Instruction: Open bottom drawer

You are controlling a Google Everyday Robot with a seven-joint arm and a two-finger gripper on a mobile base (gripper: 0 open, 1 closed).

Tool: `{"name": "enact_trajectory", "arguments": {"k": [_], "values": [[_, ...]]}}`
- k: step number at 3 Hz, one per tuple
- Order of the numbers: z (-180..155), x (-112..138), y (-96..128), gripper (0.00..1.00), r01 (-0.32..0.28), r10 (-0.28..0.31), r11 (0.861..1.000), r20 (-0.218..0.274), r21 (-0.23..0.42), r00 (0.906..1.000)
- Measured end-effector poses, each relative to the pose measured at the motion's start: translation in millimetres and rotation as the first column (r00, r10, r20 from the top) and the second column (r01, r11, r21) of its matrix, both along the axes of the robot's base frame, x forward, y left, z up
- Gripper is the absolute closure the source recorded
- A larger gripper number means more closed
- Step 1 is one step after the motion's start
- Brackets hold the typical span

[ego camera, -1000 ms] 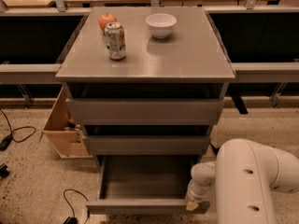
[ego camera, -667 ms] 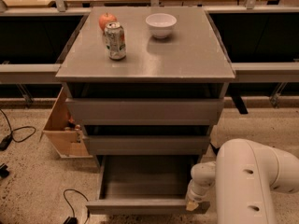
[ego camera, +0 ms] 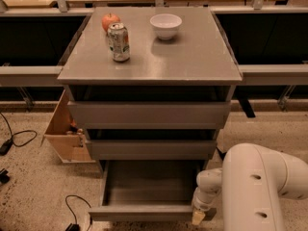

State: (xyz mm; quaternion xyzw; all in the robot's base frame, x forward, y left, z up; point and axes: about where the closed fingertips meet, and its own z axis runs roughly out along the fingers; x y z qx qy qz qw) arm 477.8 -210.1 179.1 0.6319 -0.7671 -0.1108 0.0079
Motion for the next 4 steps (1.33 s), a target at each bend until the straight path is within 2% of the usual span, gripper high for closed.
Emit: {"name": "enact_trajectory", "arguments": {"k": [1, 2, 3, 4], "values": [[0.0, 0.0, 0.0, 0.00, 0.000, 0.000, 1.000, 0.000, 0.000, 1.0000], [0.0, 0.0, 0.0, 0.00, 0.000, 0.000, 1.000, 0.000, 0.000, 1.0000], [-10.6, -23.4, 3.0, 0.00, -0.004, 0.005, 1.000, -0.052, 0.007, 0.9987], [-4.6, -61.3, 11.9, 0.16, -0.004, 0.007, 0.999, -0.095, 0.033, 0.9954]]}}
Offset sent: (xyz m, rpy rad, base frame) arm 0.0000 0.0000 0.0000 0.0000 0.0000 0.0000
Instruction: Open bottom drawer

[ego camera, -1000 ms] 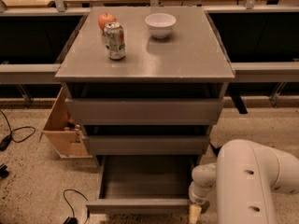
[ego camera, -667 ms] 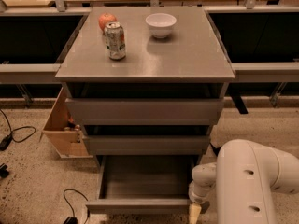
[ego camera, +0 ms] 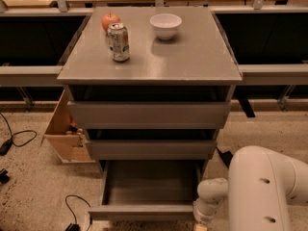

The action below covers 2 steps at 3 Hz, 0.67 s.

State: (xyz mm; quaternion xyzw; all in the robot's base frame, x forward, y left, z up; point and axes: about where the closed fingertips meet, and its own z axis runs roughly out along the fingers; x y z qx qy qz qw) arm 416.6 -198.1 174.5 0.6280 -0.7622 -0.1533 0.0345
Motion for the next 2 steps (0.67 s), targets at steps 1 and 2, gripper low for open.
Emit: {"name": "enact_trajectory", "arguments": {"k": [1, 2], "values": [[13.4, -46.2, 10.6, 0.39, -0.019, 0.019, 1.000, -0.052, 0.002, 0.9984], [18.9, -44.5, 10.5, 0.63, -0.018, 0.018, 1.000, -0.048, 0.002, 0.9987]]}}
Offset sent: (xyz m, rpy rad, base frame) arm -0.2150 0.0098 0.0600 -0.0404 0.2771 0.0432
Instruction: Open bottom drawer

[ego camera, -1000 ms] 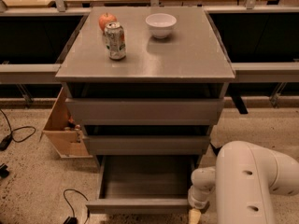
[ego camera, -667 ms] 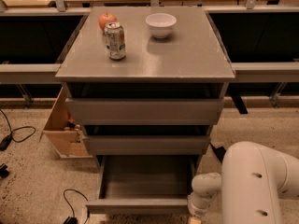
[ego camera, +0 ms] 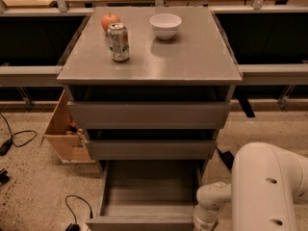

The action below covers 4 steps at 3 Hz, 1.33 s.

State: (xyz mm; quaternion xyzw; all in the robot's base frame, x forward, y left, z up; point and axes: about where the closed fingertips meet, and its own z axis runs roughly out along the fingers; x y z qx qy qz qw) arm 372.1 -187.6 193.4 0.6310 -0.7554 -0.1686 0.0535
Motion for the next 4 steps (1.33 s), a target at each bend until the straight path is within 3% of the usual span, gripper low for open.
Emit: {"name": "enact_trajectory", "arguments": {"k": [1, 2, 4], "values": [[6.5, -8.7, -3.6, 0.86, 0.009, -0.009, 1.000, -0.016, -0.009, 0.9998], [6.3, -20.7, -2.4, 0.88, 0.000, 0.000, 1.000, -0.046, -0.004, 0.9989], [6.3, -20.8, -2.4, 0.42, 0.000, 0.000, 1.000, -0.046, -0.004, 0.9989]]}}
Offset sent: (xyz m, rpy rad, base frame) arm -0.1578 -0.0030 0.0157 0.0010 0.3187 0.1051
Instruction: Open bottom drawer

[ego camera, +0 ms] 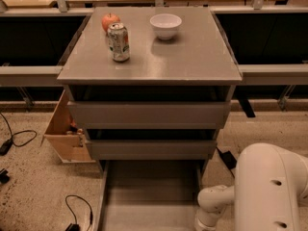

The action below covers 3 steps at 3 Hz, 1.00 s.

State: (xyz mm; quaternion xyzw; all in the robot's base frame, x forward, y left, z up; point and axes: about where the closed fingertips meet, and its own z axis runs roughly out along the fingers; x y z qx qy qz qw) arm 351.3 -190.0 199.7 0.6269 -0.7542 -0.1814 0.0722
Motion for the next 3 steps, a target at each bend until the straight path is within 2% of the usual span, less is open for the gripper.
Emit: {"name": "enact_trajectory", "arguments": {"k": [1, 2, 3], "values": [[0.0, 0.0, 0.0, 0.18, 0.000, 0.000, 1.000, 0.000, 0.000, 1.0000], [1.8, 0.5, -0.8, 0.00, -0.004, 0.004, 1.000, 0.005, 0.018, 1.0000], [27.5, 7.9, -2.2, 0.00, -0.030, 0.029, 0.999, 0.016, 0.019, 0.9994]]}}
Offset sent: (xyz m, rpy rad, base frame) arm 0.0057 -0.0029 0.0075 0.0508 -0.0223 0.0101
